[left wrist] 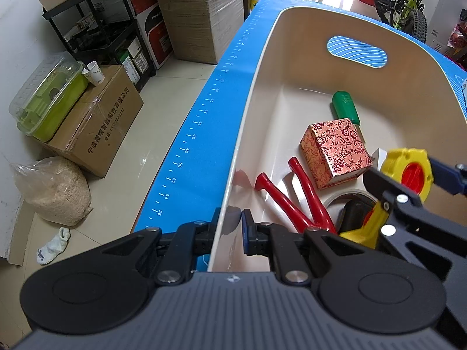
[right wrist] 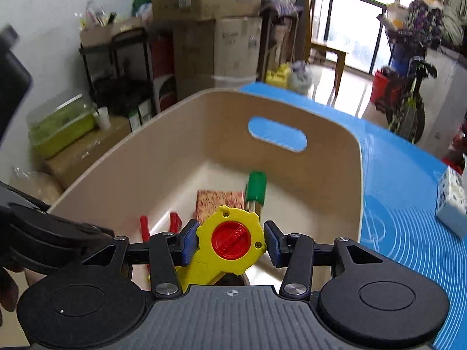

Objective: Organize rigid objects

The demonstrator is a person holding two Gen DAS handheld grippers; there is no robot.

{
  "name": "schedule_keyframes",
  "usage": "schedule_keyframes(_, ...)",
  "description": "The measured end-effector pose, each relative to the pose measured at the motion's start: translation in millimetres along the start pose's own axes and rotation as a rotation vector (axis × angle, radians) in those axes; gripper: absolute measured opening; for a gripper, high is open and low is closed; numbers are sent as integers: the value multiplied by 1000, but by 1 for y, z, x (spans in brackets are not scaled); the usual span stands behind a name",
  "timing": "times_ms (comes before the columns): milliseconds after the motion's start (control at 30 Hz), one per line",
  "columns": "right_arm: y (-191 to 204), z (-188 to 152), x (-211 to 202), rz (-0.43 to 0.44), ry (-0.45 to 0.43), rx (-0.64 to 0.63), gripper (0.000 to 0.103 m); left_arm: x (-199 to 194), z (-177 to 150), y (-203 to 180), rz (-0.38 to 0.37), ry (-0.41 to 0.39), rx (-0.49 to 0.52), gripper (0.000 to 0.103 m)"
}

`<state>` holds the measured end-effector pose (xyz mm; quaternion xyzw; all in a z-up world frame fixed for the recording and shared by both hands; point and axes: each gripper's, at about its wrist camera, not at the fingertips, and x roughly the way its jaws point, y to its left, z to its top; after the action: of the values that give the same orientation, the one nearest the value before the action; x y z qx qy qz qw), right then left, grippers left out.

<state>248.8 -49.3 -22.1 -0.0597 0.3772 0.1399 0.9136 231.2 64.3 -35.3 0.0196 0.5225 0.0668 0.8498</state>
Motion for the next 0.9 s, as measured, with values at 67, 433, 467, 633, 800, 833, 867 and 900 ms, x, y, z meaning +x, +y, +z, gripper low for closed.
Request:
schedule_keyframes(67, -3, -1, 1, 10, 16, 20, 54, -1, 1, 0, -1, -2, 0, 14)
schedule_keyframes(433, -22, 7, -21, 10, -52, 77, 82, -1, 0, -1, 1, -3, 1, 14)
schedule_keyframes(467, -23, 8, -25, 5, -66, 83, 84, -1, 0, -2, 1, -3, 1, 14)
schedule_keyframes(633, -32, 14, -38, -15, -122, 109, 89, -2, 0, 0, 3, -8, 0, 14)
schedule_keyframes(800, -39, 13, -45, -32, -149, 131, 94, -3, 0, 0, 7, -14, -1, 15)
schedule_keyframes(833, -40, 12, -46, -32, -151, 137, 94, -4, 0, -1, 11, -20, 1, 15)
schedule_keyframes(867, -41, 11, -47, -33, -152, 145, 95, -6, 0, -2, 17, -28, 4, 17)
schedule_keyframes(900, -42, 11, -48, -33, -153, 150, 96, -9, 0, -2, 20, -39, 4, 19)
